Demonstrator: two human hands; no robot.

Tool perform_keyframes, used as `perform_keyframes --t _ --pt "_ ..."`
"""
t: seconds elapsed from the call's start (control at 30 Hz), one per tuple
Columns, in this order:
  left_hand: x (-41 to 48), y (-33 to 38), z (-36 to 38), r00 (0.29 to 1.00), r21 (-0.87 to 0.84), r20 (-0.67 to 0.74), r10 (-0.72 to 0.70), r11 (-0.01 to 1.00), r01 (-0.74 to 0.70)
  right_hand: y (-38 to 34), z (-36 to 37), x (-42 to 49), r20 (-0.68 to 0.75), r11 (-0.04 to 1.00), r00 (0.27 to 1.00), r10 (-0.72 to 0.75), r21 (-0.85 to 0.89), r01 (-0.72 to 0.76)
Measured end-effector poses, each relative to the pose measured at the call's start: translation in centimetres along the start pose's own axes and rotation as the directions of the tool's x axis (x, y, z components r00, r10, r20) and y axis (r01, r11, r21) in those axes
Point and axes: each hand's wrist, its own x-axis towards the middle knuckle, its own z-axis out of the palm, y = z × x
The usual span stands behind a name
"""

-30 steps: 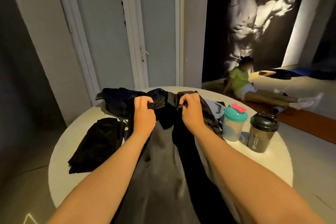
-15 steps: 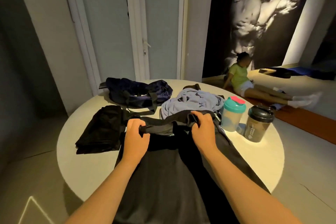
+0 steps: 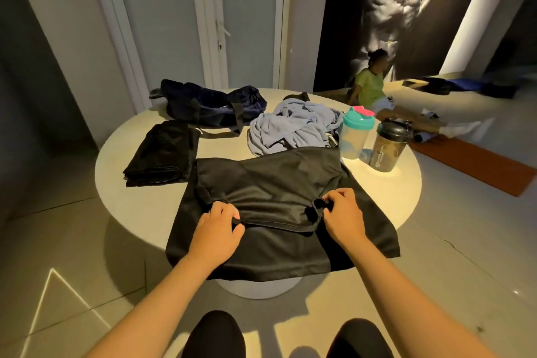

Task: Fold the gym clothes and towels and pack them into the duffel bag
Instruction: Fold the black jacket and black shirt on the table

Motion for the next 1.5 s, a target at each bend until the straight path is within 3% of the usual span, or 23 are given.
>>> perform_keyframes --t 0.2,0.33,0.4,0.5,0.57,0.67,0.73,0.87,1.03,1.17,1.3,1.4,1.5 --pt "3.2 -0.8 -1.6 0.995 0.017 -0.086 -0.048 0.999 0.049 -2.4 0.9 2.1 0.101 0.971 0.989 -0.108 0.224 0.083" --pt "3.7 -0.6 -2.7 0.989 -0.041 -0.139 -0.046 0.998 0.041 -3.4 1.7 2.8 -0.040 0.959 0.992 -0.117 0.255 0.123" --pt "2.8 -0.5 -3.0 0.988 -0.046 -0.153 -0.015 0.999 0.008 -3.0 1.8 1.6 -0.066 0.973 0.996 -0.056 0.222 0.069" --pt "1.1 -0.2 -2.8 0.990 -0.047 -0.140 -0.001 0.999 -0.006 -1.9 1.9 0.2 0.051 0.990 0.995 0.080 -0.124 -0.073" --pt "-0.1 0.2 -2.2 0.992 -0.063 -0.119 -0.027 0.998 0.020 -1.8 2.0 -0.9 0.024 0.971 0.997 0.067 -0.233 -0.059" --pt "-1.3 0.8 -1.5 0.991 -0.057 -0.119 -0.062 0.997 0.056 -3.2 2.5 -2.9 -0.056 0.959 0.960 -0.273 -0.089 0.267" --pt "-1.5 1.1 -1.2 0.989 -0.036 -0.138 -0.057 0.998 0.052 -3.7 3.4 -4.1 0.003 0.933 0.936 -0.352 -0.075 0.351" --pt "-1.9 1.6 -1.0 0.987 -0.069 -0.148 -0.057 0.997 0.047 -3.6 3.9 -4.9 0.088 0.944 0.961 -0.261 -0.186 0.274" --pt "-2.6 1.1 -0.6 0.967 -0.063 -0.254 0.004 0.998 -0.021 -3.6 3.8 -5.0 0.010 0.943 0.975 -0.223 -0.250 0.218" --pt "-3.5 1.1 -0.1 0.948 0.041 -0.306 0.082 0.997 -0.072 -3.0 4.1 -5.6 -0.136 0.951 0.950 -0.282 -0.168 0.258" --pt "-4.0 1.3 -0.1 0.937 0.136 -0.314 0.152 0.984 -0.114 -3.3 3.8 -5.7 0.003 0.926 0.937 -0.350 -0.153 0.346" --pt "-3.0 2.4 -1.0 0.935 0.282 -0.269 0.233 0.947 -0.155 -3.4 3.6 -5.4 0.064 0.925 0.944 -0.324 -0.188 0.330" --pt "-2.5 3.9 -0.7 0.975 0.222 -0.113 0.194 0.961 -0.165 -3.5 3.5 -5.2 0.039 0.935 0.956 -0.289 -0.202 0.291"
